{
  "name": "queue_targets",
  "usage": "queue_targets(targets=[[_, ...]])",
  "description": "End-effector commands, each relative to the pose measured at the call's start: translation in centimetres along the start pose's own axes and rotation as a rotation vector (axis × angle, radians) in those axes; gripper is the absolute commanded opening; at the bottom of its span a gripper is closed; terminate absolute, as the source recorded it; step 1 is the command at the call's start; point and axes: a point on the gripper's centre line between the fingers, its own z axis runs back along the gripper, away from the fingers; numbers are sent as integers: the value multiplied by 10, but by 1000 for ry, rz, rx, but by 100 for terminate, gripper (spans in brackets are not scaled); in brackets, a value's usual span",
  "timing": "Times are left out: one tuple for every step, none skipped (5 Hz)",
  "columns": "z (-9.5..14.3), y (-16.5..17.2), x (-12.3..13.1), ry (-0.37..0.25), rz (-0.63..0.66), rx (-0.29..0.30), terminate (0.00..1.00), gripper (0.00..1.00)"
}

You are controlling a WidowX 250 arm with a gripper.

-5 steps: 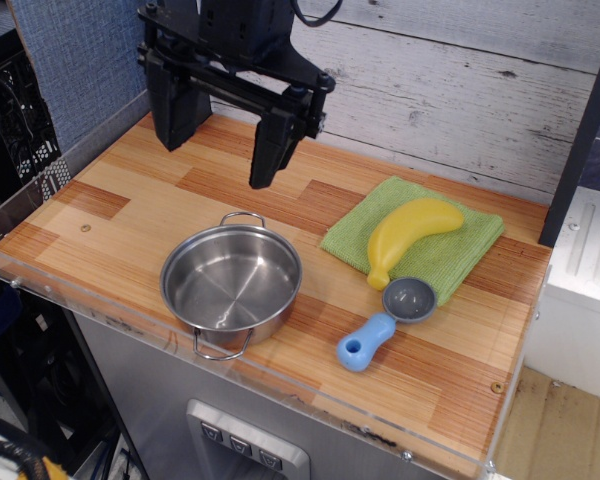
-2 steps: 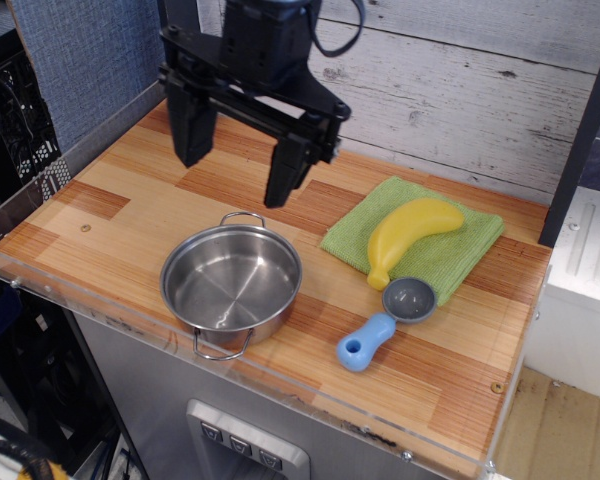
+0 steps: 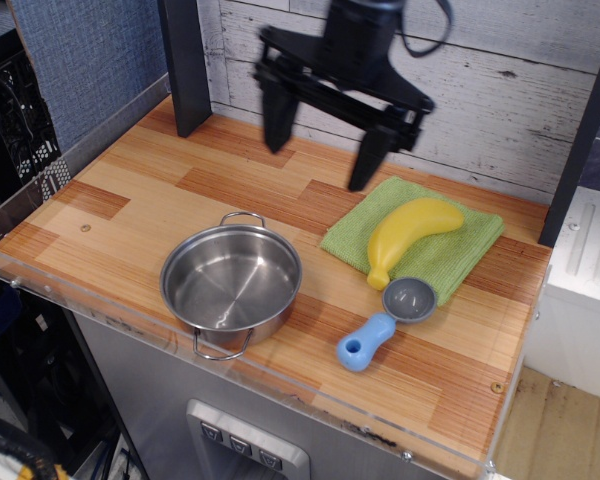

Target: Pick the banana and put it in the stainless steel pot

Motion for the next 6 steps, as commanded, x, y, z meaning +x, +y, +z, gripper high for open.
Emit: queue_targets(targets=[[-30, -32, 23, 9, -35, -49, 0, 100], [-43, -42, 18, -18, -99, -157, 0, 100], [-47, -44, 17, -97, -177, -195, 0, 100], [-52, -37, 16, -123, -203, -207, 0, 100], [-55, -34, 19, -129, -193, -217, 0, 100], [-59, -33, 26, -128, -184, -212, 0, 100]])
